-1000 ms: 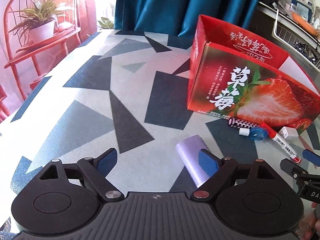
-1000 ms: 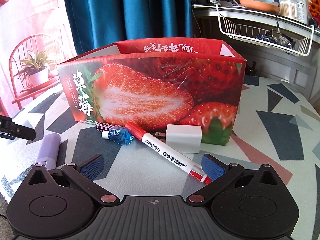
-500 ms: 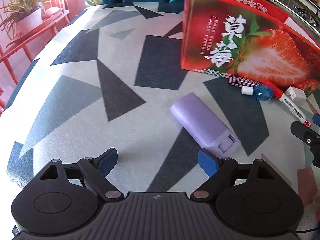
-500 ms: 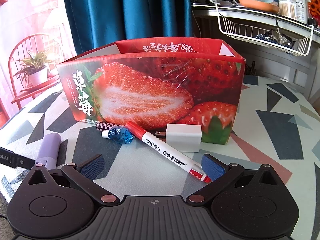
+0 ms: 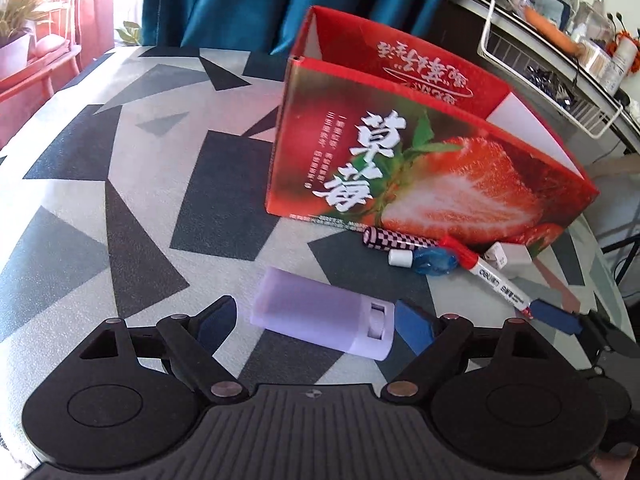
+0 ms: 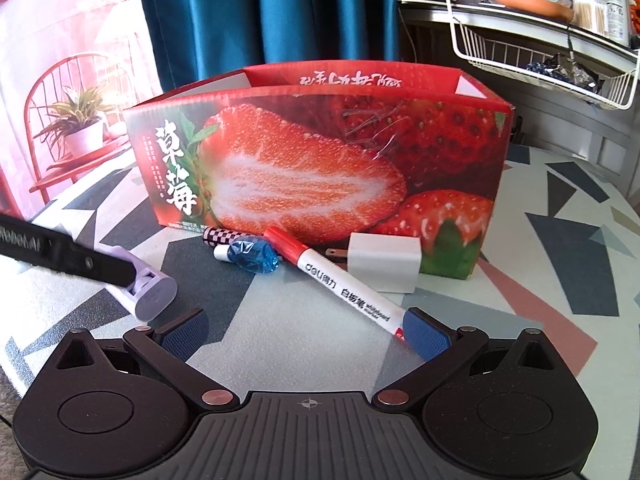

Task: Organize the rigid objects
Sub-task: 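Move the left tool back toward the lavender tube on the table, then close the left gripper on the lavender tube and lift it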

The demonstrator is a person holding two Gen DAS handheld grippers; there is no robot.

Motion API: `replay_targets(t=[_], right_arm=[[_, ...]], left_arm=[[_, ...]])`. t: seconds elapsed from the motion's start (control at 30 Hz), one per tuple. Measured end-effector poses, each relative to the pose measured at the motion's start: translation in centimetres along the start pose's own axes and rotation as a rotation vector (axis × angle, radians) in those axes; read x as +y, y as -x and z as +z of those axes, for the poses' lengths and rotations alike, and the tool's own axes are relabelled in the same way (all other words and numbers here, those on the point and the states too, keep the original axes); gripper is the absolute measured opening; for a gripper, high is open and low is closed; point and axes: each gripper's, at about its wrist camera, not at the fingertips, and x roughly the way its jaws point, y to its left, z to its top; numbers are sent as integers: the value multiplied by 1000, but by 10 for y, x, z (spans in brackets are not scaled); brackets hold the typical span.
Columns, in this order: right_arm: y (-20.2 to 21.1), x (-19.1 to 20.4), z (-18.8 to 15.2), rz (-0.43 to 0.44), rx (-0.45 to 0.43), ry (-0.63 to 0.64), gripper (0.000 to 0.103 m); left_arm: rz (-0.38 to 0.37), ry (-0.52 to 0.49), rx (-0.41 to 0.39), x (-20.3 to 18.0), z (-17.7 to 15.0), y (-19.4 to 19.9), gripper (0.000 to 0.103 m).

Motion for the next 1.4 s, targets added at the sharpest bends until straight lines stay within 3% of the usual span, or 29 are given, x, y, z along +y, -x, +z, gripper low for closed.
replay_targets(t=[0.03,0.13,0.2,0.27,0.53,0.63,0.93,1.1,1.4], right_arm=[[-2,2,0,5,6,5,102],[-2,8,-1,26,10,27,101],[-2,11,-1,41,10,36,100],[-2,13,-1,55,13,39,99],[-6,18,-3,77,39,68,93],[-8,22,-4,92,45,90,87],[-12,32,-5,135,48,168,53],[-10,32,-6,138,43,166,47],[-8,32,-5,134,45,166,47]], left_arm=[[3,18,-4,5,3,-3,84],[-14,85,-5,22,7,-12,64],[-58,141,16,30,8,-17,46],[-83,159,25,29,5,-21,43],[-155,89,51,-3,-1,-32,42],[-166,57,60,-16,0,-37,42],[-196,14,68,-37,-7,-42,43],[-200,19,69,-37,-11,-41,43],[-181,3,67,-44,-17,-36,44]])
